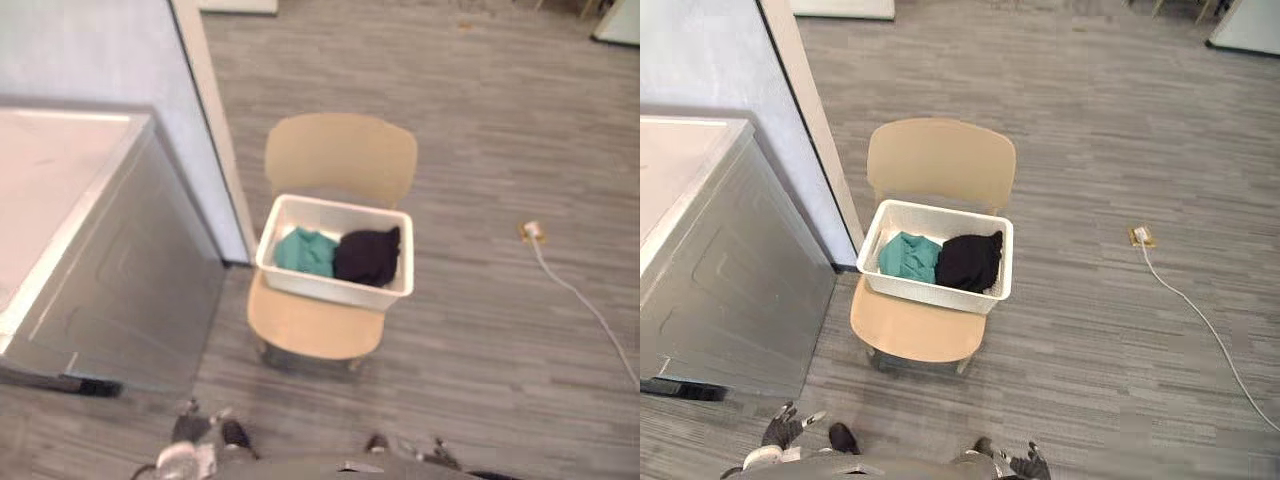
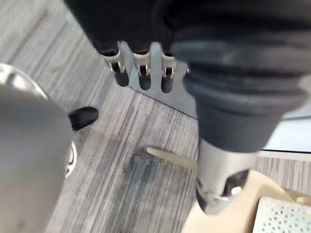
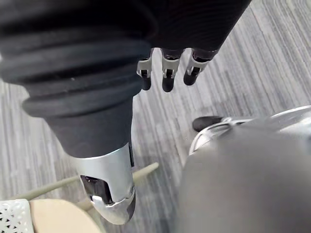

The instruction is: Pick up the laundry basket with both hands and put the clothes into the washing machine.

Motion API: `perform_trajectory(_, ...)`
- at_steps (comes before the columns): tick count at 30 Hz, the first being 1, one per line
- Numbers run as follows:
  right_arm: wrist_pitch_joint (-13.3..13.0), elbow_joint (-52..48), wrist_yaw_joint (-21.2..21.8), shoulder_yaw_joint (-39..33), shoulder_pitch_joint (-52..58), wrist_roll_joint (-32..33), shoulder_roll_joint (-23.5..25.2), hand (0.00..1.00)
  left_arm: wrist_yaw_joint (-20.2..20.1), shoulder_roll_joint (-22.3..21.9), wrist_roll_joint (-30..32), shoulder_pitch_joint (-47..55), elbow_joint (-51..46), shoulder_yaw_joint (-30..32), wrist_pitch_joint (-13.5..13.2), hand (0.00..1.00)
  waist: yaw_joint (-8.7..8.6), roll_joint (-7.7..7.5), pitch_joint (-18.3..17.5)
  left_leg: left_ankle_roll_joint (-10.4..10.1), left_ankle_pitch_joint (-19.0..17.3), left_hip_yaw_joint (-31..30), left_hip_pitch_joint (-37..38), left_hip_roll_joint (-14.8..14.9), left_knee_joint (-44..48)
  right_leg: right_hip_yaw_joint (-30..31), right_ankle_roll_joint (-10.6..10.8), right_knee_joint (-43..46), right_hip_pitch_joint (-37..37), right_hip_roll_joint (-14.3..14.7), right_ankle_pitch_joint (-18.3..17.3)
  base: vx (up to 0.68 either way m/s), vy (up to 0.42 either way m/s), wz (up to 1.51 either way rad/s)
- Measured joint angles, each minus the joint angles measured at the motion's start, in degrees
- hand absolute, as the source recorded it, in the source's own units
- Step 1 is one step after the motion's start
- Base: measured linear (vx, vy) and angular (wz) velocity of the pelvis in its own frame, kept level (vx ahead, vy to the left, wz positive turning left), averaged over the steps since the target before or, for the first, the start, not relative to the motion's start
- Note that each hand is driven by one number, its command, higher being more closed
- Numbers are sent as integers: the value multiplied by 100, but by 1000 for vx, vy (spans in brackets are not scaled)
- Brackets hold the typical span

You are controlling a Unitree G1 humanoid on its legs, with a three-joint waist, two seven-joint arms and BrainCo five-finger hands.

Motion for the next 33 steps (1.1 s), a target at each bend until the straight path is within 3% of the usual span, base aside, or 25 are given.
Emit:
perform_trajectory(2, -73, -2, -2, 24, -233, 70, 115, 0, 19, 27, -31, -197, 7, 17, -3, 0, -32, -119, 168, -14, -262, 7, -138, 147, 497, -183, -1, 57, -15, -39, 40, 62, -1, -14)
perform_trajectory(4, -123, -11, 3, 19, -290, 156, 99, 0, 47, 0, -82, -289, 4, -1, -14, 0, -57, -71, 236, 8, -523, 30, -240, 297, 971, -388, -21, 108, 30, -55, 75, 58, 5, -8)
perform_trajectory(9, -126, -205, 16, 7, -462, 153, -34, 0, 88, 21, -101, -451, -189, -141, -26, 0, -130, 275, 427, 20, -1126, 423, -508, 628, 1804, -247, -162, 884, -637, -207, -15, 14, 74, -41)
perform_trajectory(13, -109, -148, 41, 10, -401, 191, -113, 0, -4, 148, -101, -653, -389, -382, -33, 0, -223, 135, 587, 140, -1742, 302, -460, 933, 2850, 616, -208, 2021, -738, -392, -717, 53, 79, 6)
perform_trajectory(15, -109, 22, 75, 52, -280, 189, -93, 0, -6, 197, -109, -645, -605, -445, -89, 0, -236, -21, 533, 176, -1783, -3, -521, 979, 3093, 1019, -172, 2027, -517, -326, -1205, 69, -74, 61)
perform_trajectory(16, -89, 125, 76, 106, -246, 189, -86, 0, -4, 256, -121, -648, -657, -434, -106, 0, -208, -89, 510, 176, -1783, -146, -567, 1026, 3185, 1054, -47, 1795, -317, -247, -1361, 70, -166, 50)
perform_trajectory(17, -93, 205, 76, 221, -284, 149, -99, 0, 8, 266, -230, -604, -659, -401, -126, 0, -127, -34, 478, 113, -1733, -286, -676, 1302, 3383, 954, 90, 1383, -6, 36, -1316, 81, -158, 33)
perform_trajectory(19, -97, 229, 76, 328, -333, 139, -206, 0, 6, 223, -295, -421, -660, -385, -126, 0, -54, 90, 422, 58, -1588, -325, -713, 1567, 3496, 920, 29, 972, 213, 302, -1160, 103, -111, -5)
perform_trajectory(20, -98, 229, 74, 436, -375, 137, -222, 0, -5, 203, -329, -248, -662, -388, -125, 0, 29, 85, 398, -7, -1323, -324, -731, 1715, 3667, 955, -48, 662, 387, 429, -1029, 94, -70, -23)
perform_trajectory(21, -98, 227, 75, 491, -399, 135, -209, 0, -9, 201, -332, -169, -660, -388, -123, 0, 77, 58, 401, 59, -1135, -343, -817, 1822, 3935, 978, -90, 563, 463, 445, -982, 72, -81, -17)
perform_trajectory(22, -91, 240, 73, 614, -533, 122, -189, 0, -22, 151, -332, -74, -644, -388, -115, 0, 120, -7, 423, -250, -1416, -444, -1078, 1781, 3922, 980, -128, 546, 542, 413, -956, 70, -11, 9)
perform_trajectory(24, -76, 278, 76, 619, -528, -61, -402, 0, -20, 19, -337, 48, -650, -412, -114, 0, 173, 235, 344, 155, -1056, -691, -1145, 1327, 3140, 975, -186, 840, 547, 493, -987, 87, 76, 23)
perform_trajectory(25, -57, 266, 75, 545, -566, -89, -468, 0, -19, -35, -338, 139, -620, -441, -99, 0, 134, 389, 302, 136, -1045, -830, -921, 1307, 2976, 991, -319, 1602, 377, 463, -1072, 71, 29, 32)
perform_trajectory(26, -58, 226, 93, 562, -579, -97, -421, 0, -10, -88, -340, 124, -594, -406, -99, 0, 123, 559, 312, 157, -918, -932, -871, 1423, 2851, 1023, -288, 1458, 140, 652, -1404, 28, -14, 39)
perform_trajectory(27, -63, 220, 96, 572, -586, -103, -352, 0, -15, -26, -338, 128, -569, -414, -95, 0, 144, 461, 297, 134, -853, -939, -803, 1365, 2741, 1041, -422, 877, 175, 785, -1176, -41, -70, 59)
perform_trajectory(28, -75, 232, 106, 561, -570, -116, -267, 0, -20, 104, -336, 72, -406, -424, -81, 0, 117, 281, 288, 39, -858, -985, -701, 1170, 2544, 1110, -400, 595, 223, 794, -603, -7, -2, 59)
perform_trajectory(29, -76, 296, 95, 473, -549, -129, -290, 0, -70, -19, -332, 46, -315, -451, -45, 0, 129, 297, 268, -163, -1242, -1023, -590, 1001, 2585, 1073, -395, 603, 227, 724, -618, 24, 61, 39)
perform_trajectory(30, -75, 321, 83, 402, -557, -133, -311, 0, -96, -92, -335, 31, -341, -415, -51, 0, 173, 307, 262, -193, -1507, -1181, -538, 814, 2613, 1114, -371, 550, 217, 688, -601, 62, 159, -13)
perform_trajectory(31, -97, 297, 82, 381, -560, -132, -331, 0, -136, -117, -328, 30, -317, -425, -49, 0, 170, 344, 274, -131, -1667, -1550, -442, 431, 2411, 1199, -302, 459, 212, 580, -530, 51, 183, -22)
perform_trajectory(33, -51, 246, 85, 374, -464, -130, -326, 0, -144, -114, -325, -26, -207, -446, -48, 0, 54, 342, 231, 55, -1370, -1610, -269, -8, 1806, 1184, -289, 390, 194, 380, -452, 26, 130, 2)
